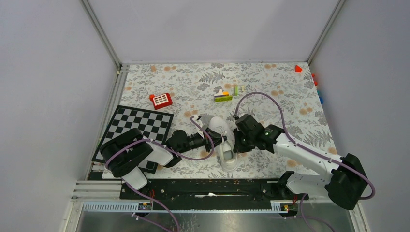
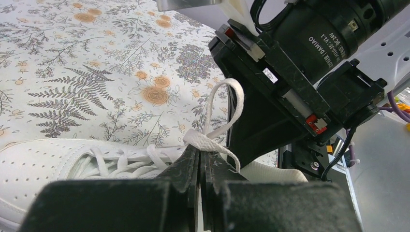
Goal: Tie the shoes
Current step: Adjust the shoe at the center of the board, then cross the shoelace with the shoelace.
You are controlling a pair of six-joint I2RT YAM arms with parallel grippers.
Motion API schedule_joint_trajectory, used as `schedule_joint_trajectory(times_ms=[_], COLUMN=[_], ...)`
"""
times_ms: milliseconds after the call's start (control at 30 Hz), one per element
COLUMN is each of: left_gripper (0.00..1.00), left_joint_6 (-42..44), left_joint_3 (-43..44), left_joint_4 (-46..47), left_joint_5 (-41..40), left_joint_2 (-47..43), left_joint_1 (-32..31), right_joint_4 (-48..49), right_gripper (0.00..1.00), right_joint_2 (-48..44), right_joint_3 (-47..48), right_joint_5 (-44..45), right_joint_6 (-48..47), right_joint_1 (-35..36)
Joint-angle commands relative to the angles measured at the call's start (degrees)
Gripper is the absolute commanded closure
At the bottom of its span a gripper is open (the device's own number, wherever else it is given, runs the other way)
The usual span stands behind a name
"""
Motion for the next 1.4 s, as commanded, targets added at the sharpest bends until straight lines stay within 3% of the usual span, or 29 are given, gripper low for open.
schedule_joint_trajectory(times_ms=[0,267,300,367,400,467,567,833,1167,1267,1367], left_gripper=[1.0,1.0,1.0,1.0,1.0,1.0,1.0,1.0,1.0,1.0,1.0], left_joint_6=[-0.8,-0.5,-0.6,-0.6,-0.7,-1.3,-1.8,-1.3,-1.2,-1.0,-1.0], left_joint_3=[-0.3,0.8,0.9,1.2,1.3,1.5,1.6,1.8,2.9,3.0,3.1], left_joint_4=[5.1,3.3,2.8,2.0,1.8,1.5,1.4,0.0,-1.5,-1.8,-1.8], left_joint_5=[-0.9,-2.9,-3.3,-3.3,-3.5,-3.8,-4.6,-5.2,-4.6,-4.1,-3.3], left_joint_2=[-2.4,-2.4,-2.5,-2.6,-2.6,-2.5,-2.5,-3.3,-3.5,-3.6,-3.4], left_joint_1=[-0.2,-0.3,-0.3,-0.3,-0.3,-0.3,-0.4,-0.6,-0.5,-0.5,-0.5], right_joint_4=[-3.3,-4.4,-4.4,-4.4,-4.4,-4.0,-1.0,9.8,13.8,14.4,14.6], right_gripper=[1.0,1.0,0.95,0.71,0.65,0.55,0.52,0.49,0.5,0.53,0.69], right_joint_2=[2.4,2.2,1.4,-0.4,-1.4,-3.6,-7.1,-11.5,-3.5,-2.1,-1.9], right_joint_3=[6.2,4.4,4.1,4.1,4.3,4.6,3.8,2.6,6.5,6.6,6.3], right_joint_5=[1.2,2.4,2.3,2.2,2.3,2.7,3.0,-1.5,-3.0,-2.9,-0.7], right_joint_6=[-8.3,-8.9,-8.6,-8.1,-7.9,-7.2,-5.1,-1.4,-1.6,-1.6,-1.5], right_joint_1=[-1.0,-2.7,-2.7,-2.6,-2.7,-2.6,-2.6,-0.3,2.5,2.6,2.6])
